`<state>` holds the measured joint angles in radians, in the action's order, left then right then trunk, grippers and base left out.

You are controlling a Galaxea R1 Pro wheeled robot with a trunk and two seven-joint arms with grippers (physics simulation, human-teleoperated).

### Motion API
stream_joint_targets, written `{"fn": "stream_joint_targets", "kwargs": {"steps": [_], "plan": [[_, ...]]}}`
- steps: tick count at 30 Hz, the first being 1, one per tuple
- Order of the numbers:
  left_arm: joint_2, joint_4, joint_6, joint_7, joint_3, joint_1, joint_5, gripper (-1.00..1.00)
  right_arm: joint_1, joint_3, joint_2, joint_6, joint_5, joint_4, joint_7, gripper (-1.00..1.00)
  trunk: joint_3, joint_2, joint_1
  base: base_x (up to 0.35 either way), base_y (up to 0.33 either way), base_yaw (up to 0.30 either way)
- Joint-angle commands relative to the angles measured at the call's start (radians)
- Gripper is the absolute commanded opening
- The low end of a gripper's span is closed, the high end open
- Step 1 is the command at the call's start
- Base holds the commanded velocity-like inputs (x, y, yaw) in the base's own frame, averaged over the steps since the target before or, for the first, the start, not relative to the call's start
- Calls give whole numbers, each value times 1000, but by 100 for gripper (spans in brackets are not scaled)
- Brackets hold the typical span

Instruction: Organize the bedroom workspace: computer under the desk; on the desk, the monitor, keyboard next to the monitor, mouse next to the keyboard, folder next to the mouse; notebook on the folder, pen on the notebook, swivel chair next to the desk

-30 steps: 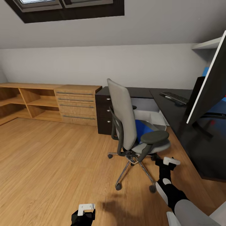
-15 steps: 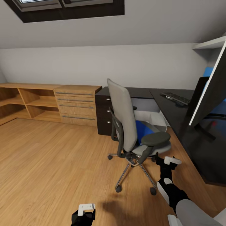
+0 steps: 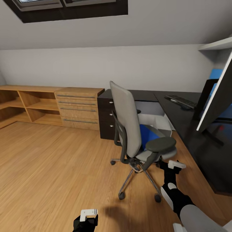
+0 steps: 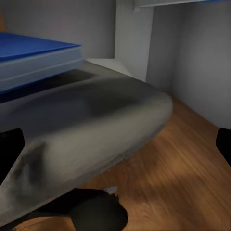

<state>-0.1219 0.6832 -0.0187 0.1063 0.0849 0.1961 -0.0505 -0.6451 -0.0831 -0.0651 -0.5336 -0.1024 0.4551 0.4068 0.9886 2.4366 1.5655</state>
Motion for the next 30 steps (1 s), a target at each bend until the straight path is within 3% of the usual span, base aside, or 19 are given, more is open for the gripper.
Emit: {"fn": "stream_joint_targets", "kwargs": {"steps": [1,16,30], "plan": [[1,1,-2,8,5,0,-5,100,-1,-9,-1,-5,-10,-1,4,100,1,0,0,127,0,0],[1,1,-3,9,5,0,-5,100,-1,-10,12,-8,-15,-2,5,100,1,0,0,30,0,12],[1,1,-3,9,5,0,-5,100,-1,-9,21,-9,-16,-5,6,100,1,0,0,1,0,216]]}}
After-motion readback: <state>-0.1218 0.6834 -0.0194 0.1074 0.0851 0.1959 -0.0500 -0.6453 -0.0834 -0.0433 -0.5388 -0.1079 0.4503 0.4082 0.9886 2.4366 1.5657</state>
